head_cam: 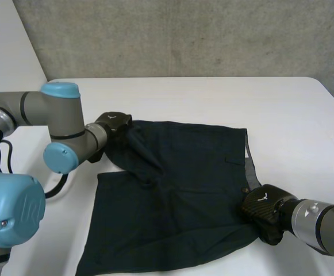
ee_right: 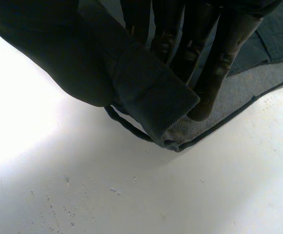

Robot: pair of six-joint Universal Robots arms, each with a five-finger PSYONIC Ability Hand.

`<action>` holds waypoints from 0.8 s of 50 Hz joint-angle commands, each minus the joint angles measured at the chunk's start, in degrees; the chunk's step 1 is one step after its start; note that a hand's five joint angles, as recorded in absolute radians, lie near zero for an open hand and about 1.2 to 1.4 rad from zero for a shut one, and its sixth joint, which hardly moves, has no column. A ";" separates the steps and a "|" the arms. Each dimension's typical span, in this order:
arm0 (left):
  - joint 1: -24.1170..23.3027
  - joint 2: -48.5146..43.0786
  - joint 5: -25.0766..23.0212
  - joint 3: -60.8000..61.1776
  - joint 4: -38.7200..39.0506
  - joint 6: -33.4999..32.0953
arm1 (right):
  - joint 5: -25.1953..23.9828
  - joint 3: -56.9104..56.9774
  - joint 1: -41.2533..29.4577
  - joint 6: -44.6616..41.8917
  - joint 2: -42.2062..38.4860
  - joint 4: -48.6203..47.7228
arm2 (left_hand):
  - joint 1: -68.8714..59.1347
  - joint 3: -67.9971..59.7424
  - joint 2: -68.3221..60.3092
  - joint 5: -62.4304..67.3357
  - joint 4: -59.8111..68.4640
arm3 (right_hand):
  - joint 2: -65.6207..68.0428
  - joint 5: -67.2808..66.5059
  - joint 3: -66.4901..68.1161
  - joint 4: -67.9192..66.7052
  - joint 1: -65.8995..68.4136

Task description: Fold the shorts.

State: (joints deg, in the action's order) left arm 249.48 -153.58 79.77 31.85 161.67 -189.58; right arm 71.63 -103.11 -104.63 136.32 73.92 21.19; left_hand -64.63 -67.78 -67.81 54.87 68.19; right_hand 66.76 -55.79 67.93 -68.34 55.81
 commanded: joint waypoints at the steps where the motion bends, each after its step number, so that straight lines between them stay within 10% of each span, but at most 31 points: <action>1: 1.01 7.66 2.93 2.94 -1.18 -0.53 | 0.00 -0.08 -0.05 0.00 0.00 -0.01 | -15.37 -12.22 -12.19 15.13 11.81 | 13.24 -14.21 12.07 -11.66 24.19; 20: 3.12 17.88 12.42 13.94 -7.78 -11.43 | -0.18 -0.96 -0.14 -0.26 0.09 -0.01 | -15.37 -12.22 -12.19 15.13 11.81 | 13.24 -14.21 12.07 -11.66 24.19; 40: -2.06 16.48 10.24 10.25 -2.51 -9.94 | -0.18 -1.22 -0.14 -0.35 0.26 0.08 | -15.37 -12.22 -12.19 15.13 11.81 | 13.24 -14.21 12.07 -11.66 24.19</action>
State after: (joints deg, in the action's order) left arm 249.10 -135.28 91.95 43.06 155.34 -200.58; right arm 71.48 -104.25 -104.76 135.96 74.14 21.26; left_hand -64.63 -68.15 -68.51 54.87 68.42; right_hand 66.76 -55.80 67.93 -68.34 55.81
